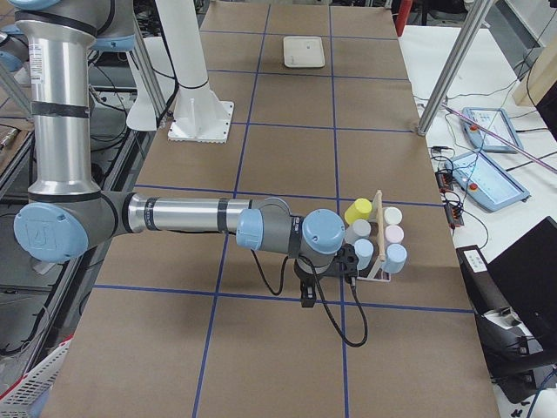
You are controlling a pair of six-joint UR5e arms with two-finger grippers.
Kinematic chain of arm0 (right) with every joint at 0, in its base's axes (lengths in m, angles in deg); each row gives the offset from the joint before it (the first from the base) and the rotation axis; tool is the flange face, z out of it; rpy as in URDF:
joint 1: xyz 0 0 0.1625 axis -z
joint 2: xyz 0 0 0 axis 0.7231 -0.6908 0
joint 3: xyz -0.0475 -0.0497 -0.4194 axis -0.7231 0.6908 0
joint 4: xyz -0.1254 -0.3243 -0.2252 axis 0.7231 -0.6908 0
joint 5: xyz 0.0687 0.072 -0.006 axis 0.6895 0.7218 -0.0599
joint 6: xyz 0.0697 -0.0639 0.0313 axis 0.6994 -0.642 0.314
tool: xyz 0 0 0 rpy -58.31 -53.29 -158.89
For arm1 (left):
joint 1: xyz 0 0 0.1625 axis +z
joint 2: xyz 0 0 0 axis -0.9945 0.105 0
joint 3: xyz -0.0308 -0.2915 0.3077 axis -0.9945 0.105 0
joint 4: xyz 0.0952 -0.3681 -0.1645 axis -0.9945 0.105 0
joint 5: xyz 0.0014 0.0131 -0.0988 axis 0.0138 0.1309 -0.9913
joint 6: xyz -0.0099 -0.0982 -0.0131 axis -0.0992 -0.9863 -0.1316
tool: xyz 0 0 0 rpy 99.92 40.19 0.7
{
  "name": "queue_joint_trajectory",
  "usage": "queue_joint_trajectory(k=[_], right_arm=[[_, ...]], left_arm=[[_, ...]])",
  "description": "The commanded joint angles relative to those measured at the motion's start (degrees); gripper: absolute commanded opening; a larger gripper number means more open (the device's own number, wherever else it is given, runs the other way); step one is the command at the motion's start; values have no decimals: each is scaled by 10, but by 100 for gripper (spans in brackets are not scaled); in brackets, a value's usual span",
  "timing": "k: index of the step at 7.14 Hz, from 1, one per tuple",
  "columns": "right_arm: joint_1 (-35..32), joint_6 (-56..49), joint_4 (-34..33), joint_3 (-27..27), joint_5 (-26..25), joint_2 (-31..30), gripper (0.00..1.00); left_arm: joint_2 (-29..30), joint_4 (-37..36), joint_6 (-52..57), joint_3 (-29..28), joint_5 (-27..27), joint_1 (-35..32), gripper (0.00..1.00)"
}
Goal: Transfer IKEA cup to right arm and place on rack
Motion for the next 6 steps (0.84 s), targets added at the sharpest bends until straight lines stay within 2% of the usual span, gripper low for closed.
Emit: queue_joint_trajectory(k=[1,3,6], right_arm=[[1,29,24,-8,-3,6,100],[4,61,66,-2,-3,6,100],[4,62,67,-1,-4,6,100]], left_arm=[[0,1,-2,-1,2,0,100],[0,2,-3,-1,2,0,100],[1,1,-3,-1,2,1,100]])
